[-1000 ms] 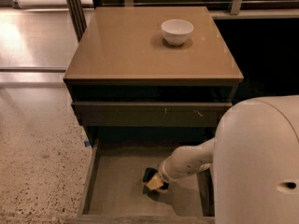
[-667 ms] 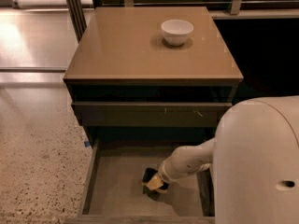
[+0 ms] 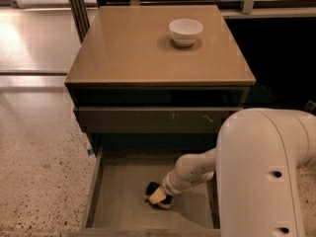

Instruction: Place sponge into middle drawer

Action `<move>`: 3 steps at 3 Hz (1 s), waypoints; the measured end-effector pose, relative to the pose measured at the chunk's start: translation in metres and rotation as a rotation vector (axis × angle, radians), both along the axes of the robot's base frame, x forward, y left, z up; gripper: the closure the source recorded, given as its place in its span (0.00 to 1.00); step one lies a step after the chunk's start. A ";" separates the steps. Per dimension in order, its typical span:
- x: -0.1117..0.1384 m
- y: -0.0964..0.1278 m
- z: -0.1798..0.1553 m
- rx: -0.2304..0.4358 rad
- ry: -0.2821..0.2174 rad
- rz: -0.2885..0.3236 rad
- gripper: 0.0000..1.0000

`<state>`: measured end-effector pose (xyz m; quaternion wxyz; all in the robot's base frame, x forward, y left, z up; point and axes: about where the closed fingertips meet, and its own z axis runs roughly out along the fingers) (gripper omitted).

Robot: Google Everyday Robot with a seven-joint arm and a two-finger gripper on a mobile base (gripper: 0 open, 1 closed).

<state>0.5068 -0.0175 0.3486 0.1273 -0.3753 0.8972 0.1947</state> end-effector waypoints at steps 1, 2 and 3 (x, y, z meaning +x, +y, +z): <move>0.000 0.000 0.000 0.000 0.000 0.000 0.97; 0.000 0.000 0.000 0.000 0.000 0.000 0.74; 0.000 0.000 0.000 0.000 0.000 0.000 0.51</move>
Offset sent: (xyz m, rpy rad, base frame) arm 0.0000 0.0000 0.0000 0.0000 0.0000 0.0000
